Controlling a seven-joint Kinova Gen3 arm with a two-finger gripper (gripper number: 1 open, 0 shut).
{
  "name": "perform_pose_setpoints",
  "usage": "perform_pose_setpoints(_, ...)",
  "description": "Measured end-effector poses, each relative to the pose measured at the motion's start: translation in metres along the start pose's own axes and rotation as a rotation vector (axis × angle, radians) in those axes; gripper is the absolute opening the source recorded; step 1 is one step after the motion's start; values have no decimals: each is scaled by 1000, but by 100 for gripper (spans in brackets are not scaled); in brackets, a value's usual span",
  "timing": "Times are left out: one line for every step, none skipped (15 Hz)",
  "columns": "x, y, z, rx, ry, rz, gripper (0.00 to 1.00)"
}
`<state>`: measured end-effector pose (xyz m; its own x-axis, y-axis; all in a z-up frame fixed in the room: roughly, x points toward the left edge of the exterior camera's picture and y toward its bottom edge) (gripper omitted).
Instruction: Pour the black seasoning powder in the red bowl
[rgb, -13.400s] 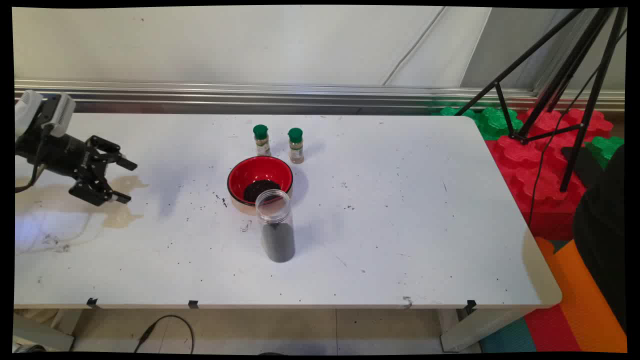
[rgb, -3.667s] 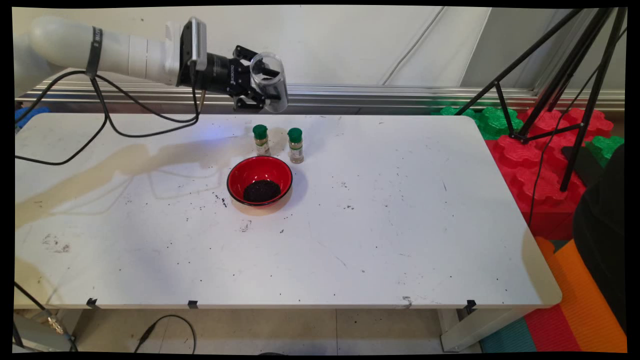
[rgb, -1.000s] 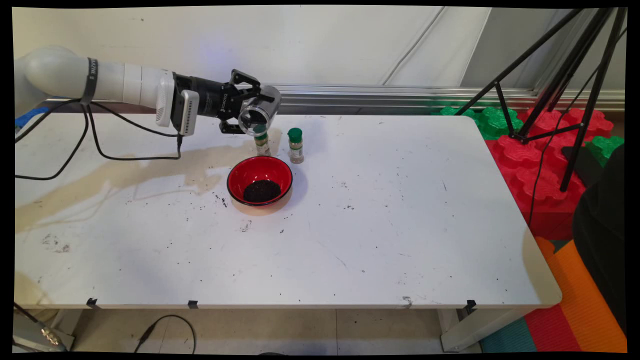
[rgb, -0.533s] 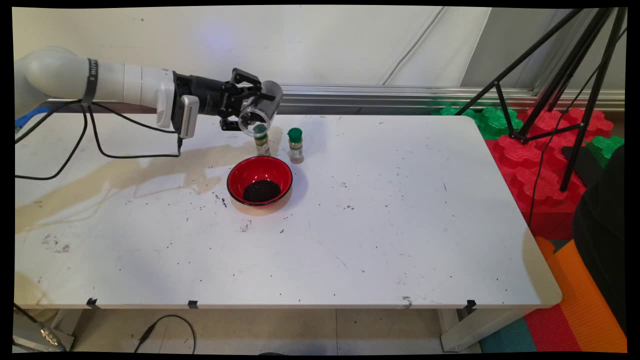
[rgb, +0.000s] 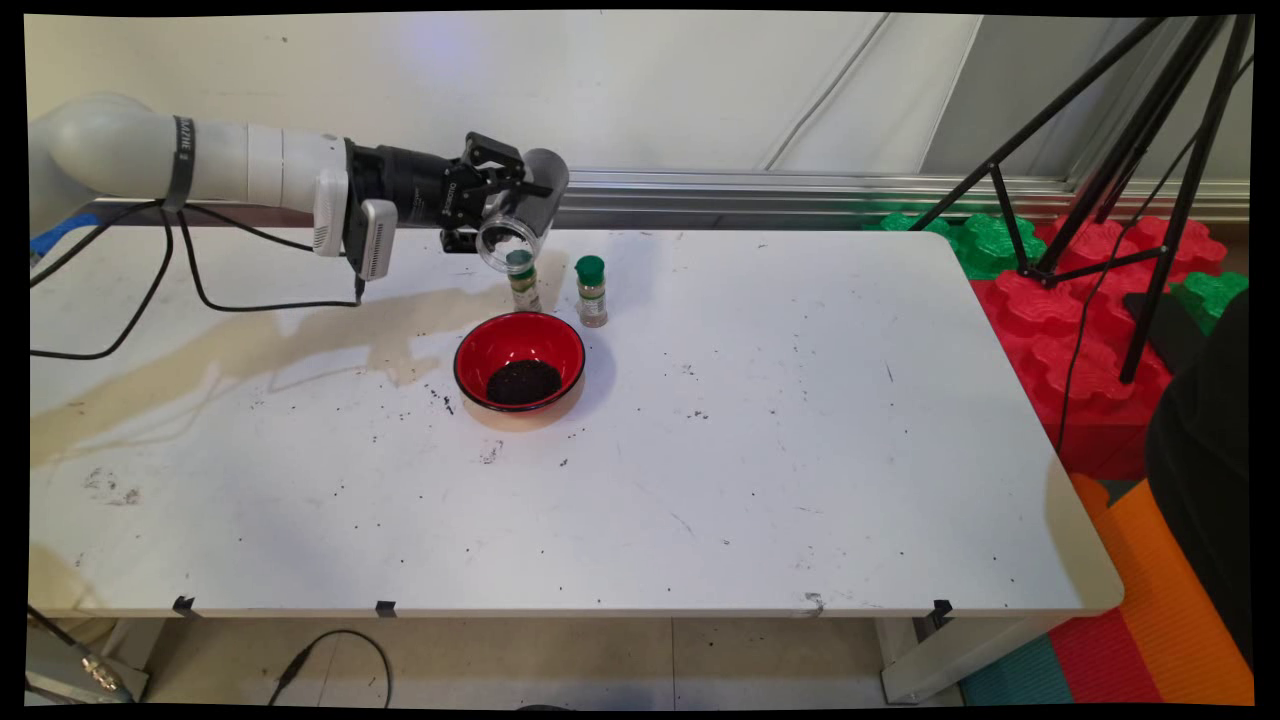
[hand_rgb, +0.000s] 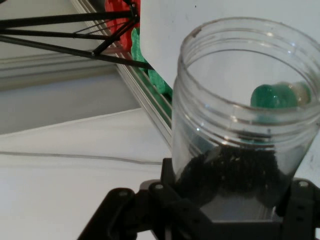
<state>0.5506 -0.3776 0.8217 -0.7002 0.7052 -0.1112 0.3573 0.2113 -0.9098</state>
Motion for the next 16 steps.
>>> perform_pose_setpoints(0, 0, 0, 3, -1, 16, 0)
perform_pose_setpoints(0, -1, 0, 5, -1, 26, 0)
perform_pose_setpoints(0, -1, 0, 7, -1, 42, 0)
perform_pose_setpoints(0, -1, 0, 9, -1, 52, 0)
perform_pose_setpoints(1, -1, 0, 12, -1, 67, 0)
perform_pose_setpoints(1, -1, -1, 14, -1, 77, 0)
perform_pose_setpoints(1, -2, -1, 17, -1, 93, 0)
perform_pose_setpoints(1, -2, -1, 18, 0, 104, 0)
perform_pose_setpoints(2, -2, -1, 22, 1, 119, 0)
perform_pose_setpoints(2, -3, -1, 24, 2, 130, 0)
perform_pose_setpoints(2, -3, -1, 27, 3, 146, 0)
perform_pose_setpoints(3, -3, -1, 30, 4, 156, 0)
perform_pose_setpoints(3, -4, -1, 33, 6, 172, 0)
perform_pose_setpoints(4, -4, -2, 34, 7, 181, 0)
perform_pose_setpoints(4, -4, -2, 38, 8, 195, 0)
perform_pose_setpoints(4, -5, -2, 40, 9, 204, 0)
